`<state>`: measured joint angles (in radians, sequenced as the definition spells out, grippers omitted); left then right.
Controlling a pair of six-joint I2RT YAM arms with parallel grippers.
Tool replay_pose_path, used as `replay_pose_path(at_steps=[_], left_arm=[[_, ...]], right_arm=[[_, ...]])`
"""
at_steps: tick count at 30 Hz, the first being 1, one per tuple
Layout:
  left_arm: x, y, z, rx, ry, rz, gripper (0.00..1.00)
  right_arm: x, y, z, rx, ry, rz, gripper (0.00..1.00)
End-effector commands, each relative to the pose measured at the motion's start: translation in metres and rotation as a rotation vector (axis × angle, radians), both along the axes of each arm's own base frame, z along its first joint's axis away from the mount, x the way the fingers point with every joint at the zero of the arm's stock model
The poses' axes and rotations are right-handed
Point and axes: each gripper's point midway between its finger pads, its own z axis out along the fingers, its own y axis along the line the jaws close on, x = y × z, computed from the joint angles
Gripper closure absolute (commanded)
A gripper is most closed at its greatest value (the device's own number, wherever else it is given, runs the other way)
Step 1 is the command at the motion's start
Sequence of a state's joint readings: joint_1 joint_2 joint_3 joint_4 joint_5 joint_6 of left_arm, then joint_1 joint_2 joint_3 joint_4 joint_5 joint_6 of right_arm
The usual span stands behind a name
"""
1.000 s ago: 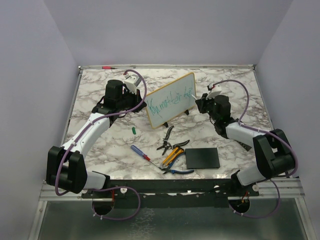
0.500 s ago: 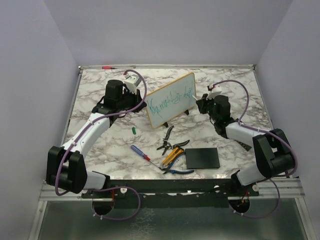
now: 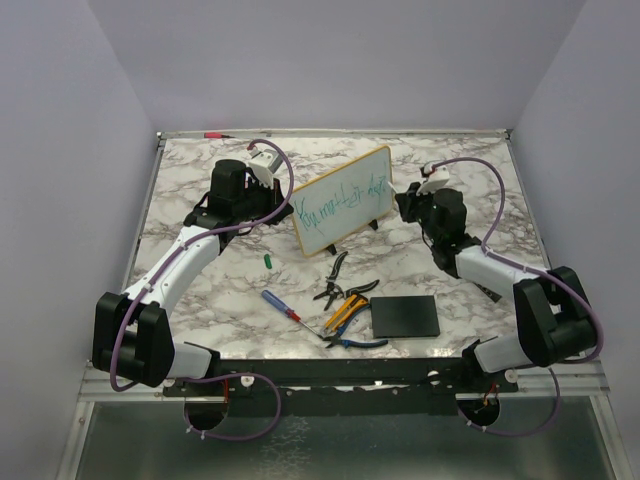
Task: Write a sentence on the whiteboard
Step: Write on the whiteboard at the whiteboard stand.
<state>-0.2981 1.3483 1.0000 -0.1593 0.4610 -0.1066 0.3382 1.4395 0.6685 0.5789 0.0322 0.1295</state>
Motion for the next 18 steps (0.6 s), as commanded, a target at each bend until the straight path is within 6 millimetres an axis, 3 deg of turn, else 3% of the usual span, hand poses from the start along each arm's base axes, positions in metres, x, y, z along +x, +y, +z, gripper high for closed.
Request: replay_pose_path(at_steps=[1, 18], left_arm=[[0.003, 0.001, 0.008, 0.016, -0.049, 0.002, 0.99], [0.003, 0.001, 0.008, 0.016, -0.051, 0.001, 0.99]], right_arm=[[0.009, 0.0, 0.007, -0.007, -0.022, -0.011, 0.99], [0.015, 0.003, -0.007, -0.023, 0.004, -0.002, 0.99]])
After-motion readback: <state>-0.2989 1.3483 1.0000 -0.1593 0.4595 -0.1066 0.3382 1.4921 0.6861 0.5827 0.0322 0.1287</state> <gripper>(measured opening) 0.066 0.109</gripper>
